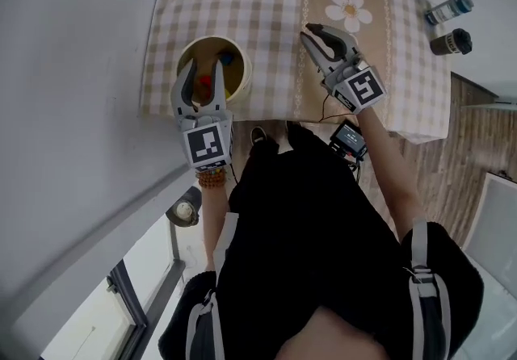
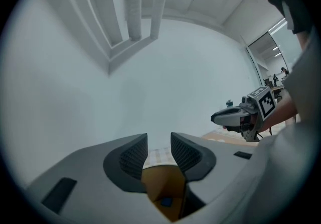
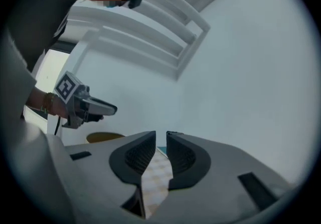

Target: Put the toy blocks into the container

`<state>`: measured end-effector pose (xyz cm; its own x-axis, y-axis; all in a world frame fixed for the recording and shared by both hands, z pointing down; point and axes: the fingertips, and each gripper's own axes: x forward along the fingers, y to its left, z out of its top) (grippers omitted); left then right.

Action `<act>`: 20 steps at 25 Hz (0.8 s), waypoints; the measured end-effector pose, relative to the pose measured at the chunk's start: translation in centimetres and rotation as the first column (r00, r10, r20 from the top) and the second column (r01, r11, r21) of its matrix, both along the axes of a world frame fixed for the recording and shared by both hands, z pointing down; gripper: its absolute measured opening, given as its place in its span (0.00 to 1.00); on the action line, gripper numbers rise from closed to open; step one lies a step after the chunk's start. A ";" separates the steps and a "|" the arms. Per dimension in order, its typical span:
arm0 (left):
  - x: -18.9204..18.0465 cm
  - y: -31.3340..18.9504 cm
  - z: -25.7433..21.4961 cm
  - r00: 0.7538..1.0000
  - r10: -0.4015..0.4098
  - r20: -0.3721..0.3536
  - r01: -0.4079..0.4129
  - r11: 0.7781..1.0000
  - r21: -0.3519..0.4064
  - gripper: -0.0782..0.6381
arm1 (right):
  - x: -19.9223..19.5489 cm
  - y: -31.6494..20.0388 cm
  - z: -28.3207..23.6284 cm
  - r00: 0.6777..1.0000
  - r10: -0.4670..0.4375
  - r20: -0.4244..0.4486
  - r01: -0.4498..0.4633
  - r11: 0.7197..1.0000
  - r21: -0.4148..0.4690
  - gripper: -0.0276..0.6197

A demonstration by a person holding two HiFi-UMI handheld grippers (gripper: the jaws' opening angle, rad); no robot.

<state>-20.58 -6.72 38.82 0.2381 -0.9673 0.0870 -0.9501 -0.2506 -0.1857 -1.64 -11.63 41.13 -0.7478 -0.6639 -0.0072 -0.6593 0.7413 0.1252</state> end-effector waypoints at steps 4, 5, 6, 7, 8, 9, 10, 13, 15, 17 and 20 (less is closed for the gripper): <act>1.1 1.3 -0.2 1.000 0.026 -0.008 -0.025 0.999 0.028 0.28 | -6.3 4.4 -4.8 0.994 -0.073 0.077 0.062 0.989 0.134 0.06; 1.4 1.6 -0.5 0.999 0.033 -0.012 -0.032 0.998 0.045 0.25 | -7.5 5.4 -5.2 0.992 -0.081 0.100 0.067 0.988 0.139 0.05; 1.7 2.1 -0.8 0.999 0.040 -0.014 -0.039 0.997 0.064 0.25 | -8.5 6.2 -5.3 0.989 -0.089 0.119 0.072 0.988 0.136 0.05; 1.9 2.6 -1.1 0.999 0.047 -0.011 -0.046 0.996 0.081 0.25 | -9.4 7.1 -5.2 0.986 -0.096 0.134 0.079 0.989 0.126 0.05; 2.1 3.2 -1.3 0.999 0.050 0.002 -0.050 0.995 0.092 0.22 | -10.2 7.8 -4.8 0.985 -0.101 0.141 0.086 0.990 0.109 0.05; 2.1 3.8 -1.3 0.999 0.047 0.019 -0.048 0.994 0.098 0.17 | -10.9 8.5 -4.2 0.985 -0.106 0.137 0.095 0.992 0.085 0.05; 1.8 4.5 -1.3 0.999 0.036 0.028 -0.038 0.994 0.101 0.12 | -11.7 9.0 -3.4 0.986 -0.114 0.126 0.107 0.993 0.055 0.05; 0.2 6.1 -0.8 1.000 -0.012 -0.018 0.013 0.996 0.090 0.11 | -13.1 10.1 -1.3 0.988 -0.121 0.097 0.125 0.992 -0.029 0.05; -0.8 7.0 0.2 0.999 -0.021 -0.030 0.023 0.998 0.062 0.11 | -13.2 10.5 -0.4 0.990 -0.108 0.089 0.114 0.991 -0.063 0.05; -2.0 7.7 1.2 0.999 -0.026 -0.022 0.027 0.999 0.045 0.11 | -13.4 10.8 0.5 0.991 -0.106 0.076 0.113 0.989 -0.093 0.05; -4.2 8.6 2.2 0.999 -0.038 -0.012 0.039 0.999 0.028 0.11 | -14.0 11.4 1.2 0.991 -0.116 0.069 0.124 0.986 -0.115 0.05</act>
